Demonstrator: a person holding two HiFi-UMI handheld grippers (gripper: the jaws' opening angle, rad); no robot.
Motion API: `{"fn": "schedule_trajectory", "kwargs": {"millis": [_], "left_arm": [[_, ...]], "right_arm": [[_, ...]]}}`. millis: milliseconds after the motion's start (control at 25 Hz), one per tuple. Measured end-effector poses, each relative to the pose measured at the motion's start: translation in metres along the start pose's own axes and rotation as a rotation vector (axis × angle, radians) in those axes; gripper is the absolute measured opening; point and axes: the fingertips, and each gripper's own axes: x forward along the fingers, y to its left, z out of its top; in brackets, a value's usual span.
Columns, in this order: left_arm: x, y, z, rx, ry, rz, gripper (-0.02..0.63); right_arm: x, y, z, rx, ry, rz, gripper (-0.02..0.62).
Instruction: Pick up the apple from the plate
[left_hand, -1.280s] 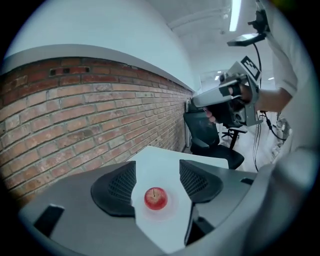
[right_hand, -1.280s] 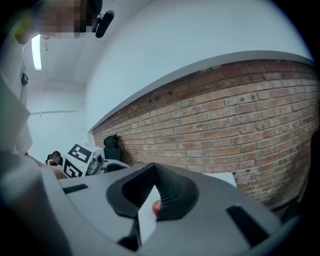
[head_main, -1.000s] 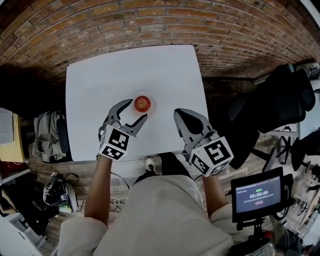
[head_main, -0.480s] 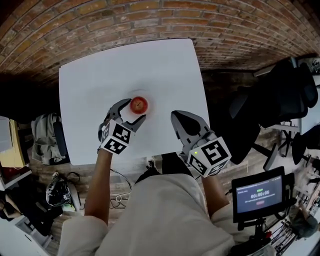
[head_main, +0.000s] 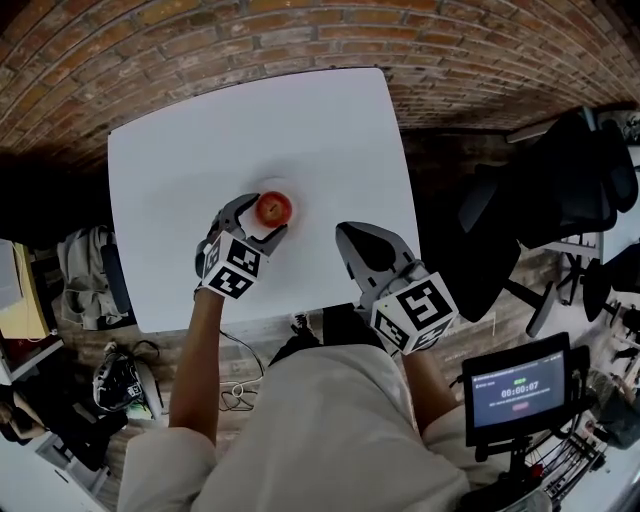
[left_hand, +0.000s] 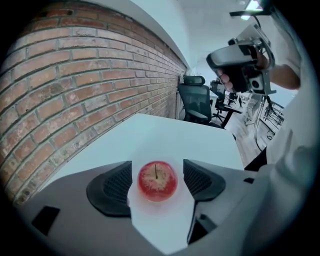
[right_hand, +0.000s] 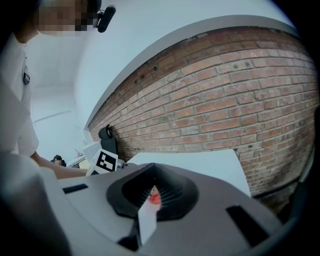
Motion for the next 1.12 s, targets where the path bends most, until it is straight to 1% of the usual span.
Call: {"fn": "schedule_trajectory", "kwargs": {"millis": [120, 360, 560, 680, 840, 960, 1120], "left_arm": [[0.008, -0.001, -0.007, -0.002, 0.024, -0.017, 0.320], [0.023, -0.002, -0.029, 0.009, 0.127, -0.036, 0.348], [0.033, -0.001, -0.034, -0.004, 0.157, -0.050, 0.356], [0.041, -0.001, -0.039, 0.002, 0.188, -0.063, 0.382], [0.044, -0.002, -0.039, 0.006, 0.191, -0.073, 0.385], [0.048, -0.002, -0.040, 0.016, 0.198, -0.079, 0.385], [0.052, -0.001, -0.044, 0.046, 0.229, -0.072, 0.385]], "right_arm": [[0.002, -0.001, -0.003, 0.004, 0.008, -0.001, 0.002], [0.007, -0.010, -0.008, -0.002, 0.026, -0.007, 0.002], [0.009, -0.019, -0.014, 0.011, 0.044, -0.011, 0.002], [0.012, -0.022, -0.020, 0.019, 0.064, -0.001, 0.002], [0.013, -0.019, -0.025, 0.027, 0.077, 0.005, 0.002], [0.014, -0.018, -0.027, 0.030, 0.082, 0.005, 0.002], [0.013, -0.020, -0.028, 0.032, 0.082, 0.001, 0.002]]}}
